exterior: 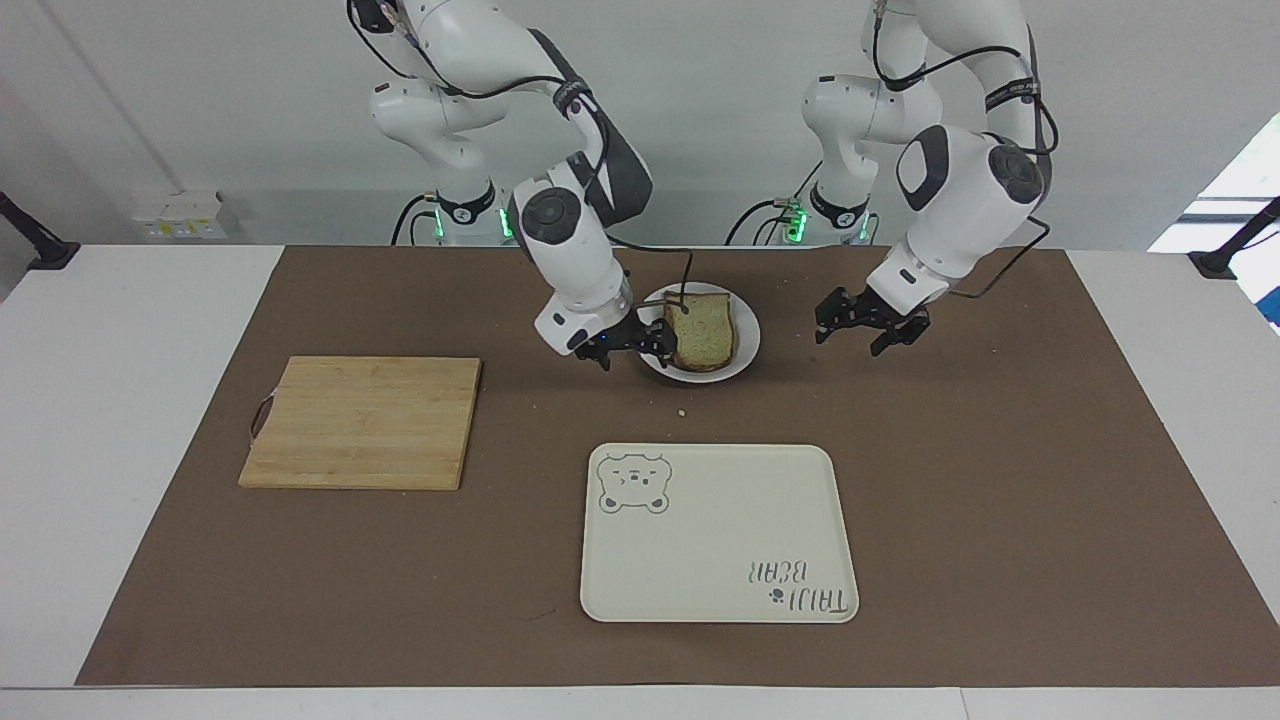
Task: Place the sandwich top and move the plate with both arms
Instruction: 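Lay the bread slice on the egg toast and open the right gripper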
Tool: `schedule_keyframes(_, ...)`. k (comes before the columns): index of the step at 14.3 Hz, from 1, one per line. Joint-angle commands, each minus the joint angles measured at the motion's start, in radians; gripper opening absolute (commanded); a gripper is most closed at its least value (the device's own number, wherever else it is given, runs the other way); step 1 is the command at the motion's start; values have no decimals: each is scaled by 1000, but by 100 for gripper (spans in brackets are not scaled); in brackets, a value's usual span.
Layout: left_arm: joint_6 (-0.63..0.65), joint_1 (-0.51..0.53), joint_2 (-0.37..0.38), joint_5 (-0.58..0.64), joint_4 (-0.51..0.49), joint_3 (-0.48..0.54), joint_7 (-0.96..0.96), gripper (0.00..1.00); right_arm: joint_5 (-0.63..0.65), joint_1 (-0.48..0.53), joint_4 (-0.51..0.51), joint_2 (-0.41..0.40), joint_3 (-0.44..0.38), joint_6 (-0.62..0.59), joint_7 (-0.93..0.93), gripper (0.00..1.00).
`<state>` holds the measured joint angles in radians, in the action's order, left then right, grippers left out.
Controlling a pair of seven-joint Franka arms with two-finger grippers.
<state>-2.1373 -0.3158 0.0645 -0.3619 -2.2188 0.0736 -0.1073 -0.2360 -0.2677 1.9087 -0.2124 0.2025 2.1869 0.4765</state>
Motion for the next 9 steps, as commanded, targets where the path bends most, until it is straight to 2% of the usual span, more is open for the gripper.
schedule_keyframes(1,-104,-49,18,-106,-123,17,-113,100,94,76,6,62,11,-48,-9,100)
schedule_keyframes(5,-157,-75,5,-239,-192,17,-204,100,230,126,-68,73,12,-159,-9,100)
schedule_keyframes(7,-170,-83,5,-340,-229,17,-285,100,251,130,-112,77,9,-223,-9,100)
schedule_keyframes(9,-187,-107,6,-382,-263,17,-318,100,254,146,-120,112,9,-254,-10,100)
